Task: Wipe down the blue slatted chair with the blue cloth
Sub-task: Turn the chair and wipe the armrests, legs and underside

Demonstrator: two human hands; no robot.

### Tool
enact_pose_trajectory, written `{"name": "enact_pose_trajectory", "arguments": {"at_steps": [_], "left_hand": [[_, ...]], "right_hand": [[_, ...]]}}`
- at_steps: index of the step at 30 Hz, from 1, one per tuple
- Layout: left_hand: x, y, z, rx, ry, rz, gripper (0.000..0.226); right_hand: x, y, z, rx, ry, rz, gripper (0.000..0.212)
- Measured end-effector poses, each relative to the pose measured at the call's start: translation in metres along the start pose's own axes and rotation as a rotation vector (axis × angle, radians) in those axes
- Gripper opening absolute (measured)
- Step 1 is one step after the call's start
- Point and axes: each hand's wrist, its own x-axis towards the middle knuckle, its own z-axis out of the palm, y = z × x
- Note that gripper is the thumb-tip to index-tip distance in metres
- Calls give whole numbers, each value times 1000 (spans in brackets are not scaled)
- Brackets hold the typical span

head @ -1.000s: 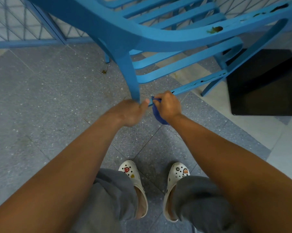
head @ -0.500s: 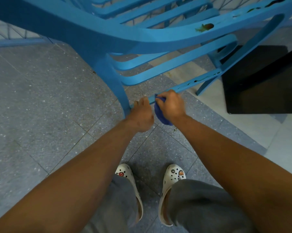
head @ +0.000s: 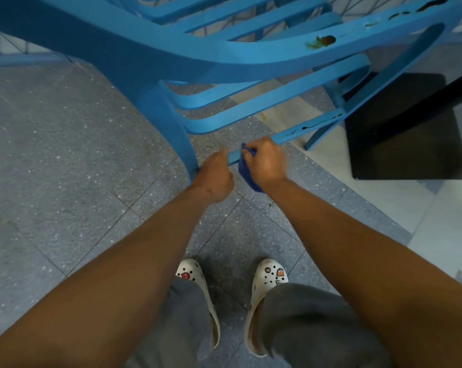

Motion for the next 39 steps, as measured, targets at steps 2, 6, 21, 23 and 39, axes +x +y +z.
{"name": "enact_pose_trajectory", "arguments": {"at_steps": [2,6,21,23,39], "left_hand": [[1,-3,-3,4,-18,-3,66],[-2,-2,-6,-6,-42,-2,67],[-11,-32,-29,36,-75,-65,71],[-15,-38,-32,33,-87,-62,75],[-21,-75,-50,18,-123,-100,77]], "right_hand": [[-2,-5,2,-7,-41,-47,23],[6,11,-15,-42,-36,8,23],[-30,-42,23,-9,-78,-23,24],[-29,-38,19,-1,-91,-30,25],[-44,-41,19,-159,-125,-69,25]]}}
